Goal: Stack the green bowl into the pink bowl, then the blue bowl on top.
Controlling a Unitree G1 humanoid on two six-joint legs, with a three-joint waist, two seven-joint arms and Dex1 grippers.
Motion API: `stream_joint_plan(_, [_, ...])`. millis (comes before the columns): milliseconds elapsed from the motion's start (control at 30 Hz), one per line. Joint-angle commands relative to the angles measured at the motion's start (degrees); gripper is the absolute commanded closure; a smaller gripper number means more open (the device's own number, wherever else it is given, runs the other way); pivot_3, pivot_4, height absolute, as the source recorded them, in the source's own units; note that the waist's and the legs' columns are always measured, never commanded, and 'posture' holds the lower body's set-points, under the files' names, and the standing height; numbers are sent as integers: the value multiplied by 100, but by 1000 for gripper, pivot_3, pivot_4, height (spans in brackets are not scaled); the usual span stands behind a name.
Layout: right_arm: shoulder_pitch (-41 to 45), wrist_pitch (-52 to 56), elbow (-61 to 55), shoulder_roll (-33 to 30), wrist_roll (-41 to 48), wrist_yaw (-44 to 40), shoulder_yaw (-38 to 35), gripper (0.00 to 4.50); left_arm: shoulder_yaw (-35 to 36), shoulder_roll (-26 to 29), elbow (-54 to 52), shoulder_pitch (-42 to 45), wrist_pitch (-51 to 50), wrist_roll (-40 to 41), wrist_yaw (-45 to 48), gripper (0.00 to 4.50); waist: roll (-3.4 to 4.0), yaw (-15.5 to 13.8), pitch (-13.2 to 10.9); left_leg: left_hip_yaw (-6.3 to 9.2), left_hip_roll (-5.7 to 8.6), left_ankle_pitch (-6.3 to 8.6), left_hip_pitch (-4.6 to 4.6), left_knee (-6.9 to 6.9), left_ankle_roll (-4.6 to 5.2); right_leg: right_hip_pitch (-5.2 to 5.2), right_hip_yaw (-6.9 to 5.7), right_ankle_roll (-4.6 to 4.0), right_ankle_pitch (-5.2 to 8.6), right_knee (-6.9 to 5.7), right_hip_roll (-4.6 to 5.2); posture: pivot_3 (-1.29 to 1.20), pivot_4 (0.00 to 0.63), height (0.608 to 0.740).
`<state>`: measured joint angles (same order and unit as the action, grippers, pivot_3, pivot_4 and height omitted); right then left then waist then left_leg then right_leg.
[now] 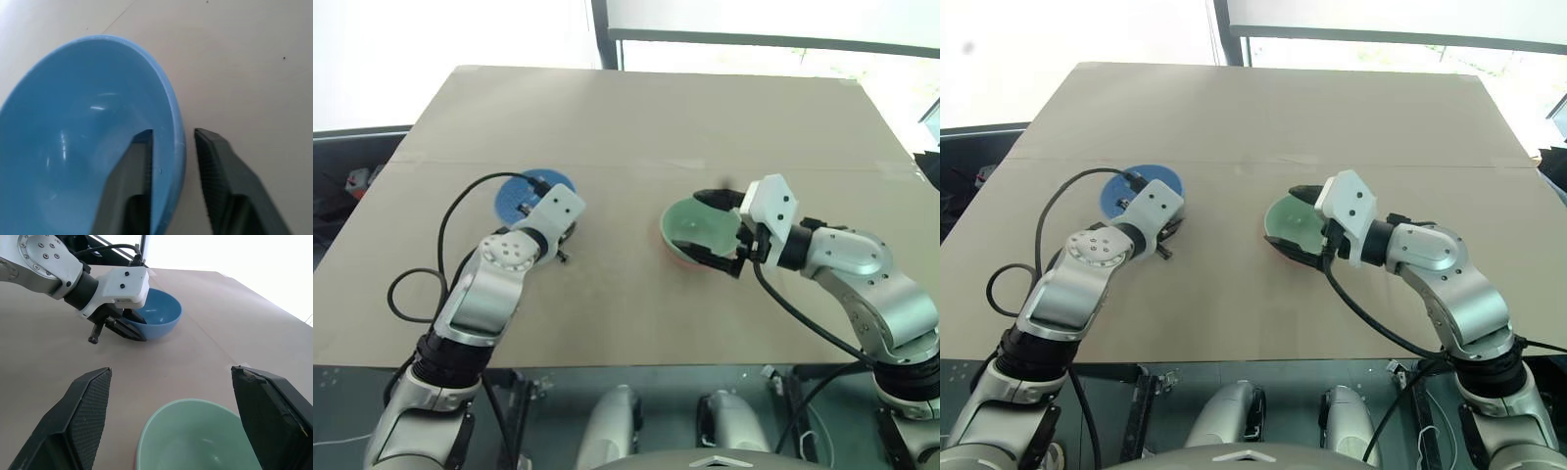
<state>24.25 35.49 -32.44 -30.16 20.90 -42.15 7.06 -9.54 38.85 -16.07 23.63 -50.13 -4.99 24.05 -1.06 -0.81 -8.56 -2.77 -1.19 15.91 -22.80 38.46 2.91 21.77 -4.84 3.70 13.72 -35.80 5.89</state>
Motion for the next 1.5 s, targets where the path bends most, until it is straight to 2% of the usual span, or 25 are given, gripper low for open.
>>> stream_joint_plan(33, [111, -184, -53, -10, 16, 4, -34, 399, 46, 28, 21, 134, 70, -114, 14, 4392, 0, 0, 0, 0, 0, 0, 0, 0, 0, 0, 0, 0, 0, 0, 0, 0, 150, 740])
stream_joint_plan(200, [16, -202, -78, -85, -4, 77, -166, 399, 179, -135, 43, 240, 516, 206, 267, 4392, 0, -8, 0, 1, 0, 0, 0, 0, 0, 0, 0, 0, 0, 0, 1, 0, 150, 740])
stream_joint_plan(300, [-210, -118, -211, -172, 55, 236, -510, 399, 114, -53, -97, 397, 1708, 782, 1314, 4392, -1, -14, -1, 1, -1, 0, -5, 2, 0, 1, -2, 0, 0, 0, 6, 0, 150, 740])
stream_joint_plan(433, [-843, -110, -450, -423, -45, 446, -1039, 399, 266, -211, -303, 799, 2404, 1584, 2262, 4392, -3, -62, -2, 5, 1, 0, -13, 3, 0, 4, -7, 0, 0, 0, 10, 0, 150, 740])
stream_joint_plan(533, [-1415, -130, -670, -603, -111, 588, -1434, 399, 28, -241, -99, 1202, 2761, 1756, 2827, 4392, -2, -37, -2, -2, 3, 0, -12, 2, 1, 3, -3, 0, -1, 0, 10, 0, 150, 740])
stream_joint_plan(633, [-2241, -51, -1056, -694, 73, 588, -2028, 399, -257, -378, 366, 1569, 3450, 1777, 3460, 4392, 3, -19, -1, -5, 16, 0, -1, 3, 0, -1, -1, 0, 0, 7, 3, 0, 150, 740])
stream_joint_plan(733, [-3463, -196, -1533, -455, 620, 380, -3081, 399, -515, -725, 1212, 2054, 3953, 1746, 3954, 4392, 2, -80, 0, -3, 17, 0, 3, 7, 0, -4, 0, 1, 1, 9, 3, 0, 150, 740])
stream_joint_plan(833, [-4106, -185, -1773, -378, 811, 417, -3714, 399, -749, -936, 1960, 2349, 4883, 1514, 4411, 4392, 3, -79, 0, -7, 19, 2, 3, 17, 4, -6, 8, 2, 0, 6, 2, 0, 150, 740])
stream_joint_plan(1000, [-4694, -537, -1995, -346, 816, 315, -4130, 399, -1012, -1239, 3045, 2720, 5824, 1321, 4986, 4392, 2, -18, 2, -8, 15, 3, 8, 23, 7, -6, 13, 2, 0, 1, -2, 0, 150, 740])
stream_joint_plan(1167, [-4921, -867, -2133, -256, 678, 431, -4064, 399, -1113, -1499, 3821, 3102, 5987, 1374, 5647, 4392, 0, -18, 1, -6, 17, 5, 1, 24, 11, -5, 13, 2, 0, 3, -1, 0, 150, 740])
stream_joint_plan(1200, [-4962, -912, -2159, -236, 657, 455, -4034, 399, -1131, -1485, 3918, 3144, 5980, 1393, 5844, 3684, 0, -17, 1, -6, 17, 7, 1, 24, 13, -5, 13, 2, 0, 3, 0, 0, 150, 740])
stream_joint_plan(1267, [-5016, -965, -2167, -219, 665, 470, -3995, 399, -1124, -1468, 3996, 3174, 5959, 1467, 6165, 3051, 0, -15, 1, -6, 17, 7, 1, 25, 13, -4, 13, 2, 1, 3, 0, 0, 150, 740])
stream_joint_plan(1400, [-5107, -1090, -2171, -211, 657, 491, -3967, 399, -709, -1669, 4088, 3198, 6002, 1578, 5730, 1499, -1, -29, 0, -4, 17, 8, -1, 27, 15, -4, 12, 2, 1, 4, 2, 0, 150, 740])
stream_joint_plan(1500, [-5021, -1190, -2066, -266, 467, 557, -3770, 399, -128, -1651, 3851, 3091, 5271, 1984, 5178, 1499, -1, -14, 0, -2, 7, 10, -3, 37, 19, -5, 12, 3, 1, 0, 2, 0, 150, 740])
